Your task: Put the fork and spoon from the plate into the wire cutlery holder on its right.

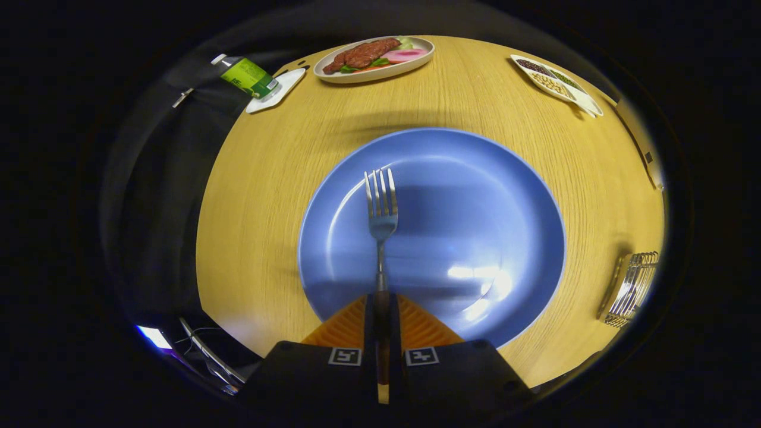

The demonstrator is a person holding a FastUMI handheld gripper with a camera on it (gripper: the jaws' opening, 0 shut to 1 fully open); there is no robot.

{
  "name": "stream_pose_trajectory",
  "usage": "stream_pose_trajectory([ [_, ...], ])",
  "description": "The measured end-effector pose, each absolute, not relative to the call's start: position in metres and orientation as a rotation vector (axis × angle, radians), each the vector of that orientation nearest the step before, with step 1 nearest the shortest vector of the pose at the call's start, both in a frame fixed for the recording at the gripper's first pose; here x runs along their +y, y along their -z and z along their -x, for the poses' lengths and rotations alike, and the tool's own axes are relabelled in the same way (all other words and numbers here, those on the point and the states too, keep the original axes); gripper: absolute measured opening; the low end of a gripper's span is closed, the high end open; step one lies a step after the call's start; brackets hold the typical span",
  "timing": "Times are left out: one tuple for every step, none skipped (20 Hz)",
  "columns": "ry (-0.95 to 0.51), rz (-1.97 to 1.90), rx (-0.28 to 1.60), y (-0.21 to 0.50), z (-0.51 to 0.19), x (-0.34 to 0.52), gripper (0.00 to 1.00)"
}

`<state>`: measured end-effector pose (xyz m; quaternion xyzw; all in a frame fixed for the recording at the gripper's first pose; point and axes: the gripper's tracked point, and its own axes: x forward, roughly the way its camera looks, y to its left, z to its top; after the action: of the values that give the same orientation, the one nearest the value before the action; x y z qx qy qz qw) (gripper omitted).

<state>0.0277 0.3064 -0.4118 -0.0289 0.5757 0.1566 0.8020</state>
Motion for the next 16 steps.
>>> stream_pose_trajectory([
  [-0.344,0.059,1.237,0.411,-0.027,0.305,0.11],
  [-0.352,0.055,1.237,0.410,-0.027,0.303,0.11],
  [-0.373,0.056,1.230,0.408,-0.027,0.303,0.08],
  [-0.382,0.062,1.211,0.403,-0.029,0.301,0.08],
  [-0.407,0.072,1.212,0.404,-0.026,0.302,0.06],
  [-0.423,0.081,1.215,0.401,-0.022,0.300,0.06],
  [-0.435,0.090,1.215,0.398,-0.021,0.299,0.06],
  [-0.445,0.093,1.209,0.392,-0.019,0.297,0.06],
  [-0.453,0.092,1.202,0.386,-0.018,0.295,0.06],
  [-0.463,0.083,1.200,0.378,-0.014,0.293,0.06],
  [-0.476,0.078,1.205,0.370,-0.010,0.290,0.06],
  [-0.488,0.081,1.216,0.363,-0.004,0.284,0.05],
  [-0.502,0.085,1.213,0.353,0.000,0.278,0.06],
  [-0.511,0.095,1.202,0.341,0.003,0.270,0.06],
  [-0.517,0.113,1.193,0.330,0.006,0.258,0.05],
  [-0.522,0.134,1.185,0.320,0.009,0.245,0.05],
])
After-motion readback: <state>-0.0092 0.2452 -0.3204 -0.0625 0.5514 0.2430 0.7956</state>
